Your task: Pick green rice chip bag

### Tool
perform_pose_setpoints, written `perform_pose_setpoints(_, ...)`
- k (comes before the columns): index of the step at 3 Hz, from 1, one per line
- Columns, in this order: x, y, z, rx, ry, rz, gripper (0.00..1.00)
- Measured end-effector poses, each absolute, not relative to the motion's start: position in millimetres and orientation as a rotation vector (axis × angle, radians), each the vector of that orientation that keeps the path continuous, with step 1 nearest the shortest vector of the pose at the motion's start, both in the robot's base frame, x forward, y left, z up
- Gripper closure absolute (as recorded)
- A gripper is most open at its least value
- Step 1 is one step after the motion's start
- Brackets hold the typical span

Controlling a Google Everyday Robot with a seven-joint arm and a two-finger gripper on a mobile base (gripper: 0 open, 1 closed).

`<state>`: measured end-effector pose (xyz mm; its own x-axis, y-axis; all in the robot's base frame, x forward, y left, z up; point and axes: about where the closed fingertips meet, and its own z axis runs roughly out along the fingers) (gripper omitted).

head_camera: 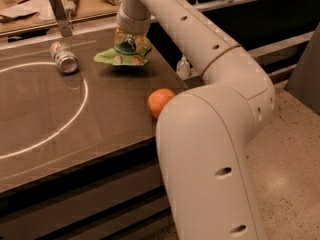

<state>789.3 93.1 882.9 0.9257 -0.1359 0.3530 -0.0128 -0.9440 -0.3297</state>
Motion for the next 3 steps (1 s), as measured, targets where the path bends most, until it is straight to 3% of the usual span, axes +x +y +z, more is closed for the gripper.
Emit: perform_pose_setpoints(3, 757, 62, 972, -2.509, 0.135, -0.502, 1.0)
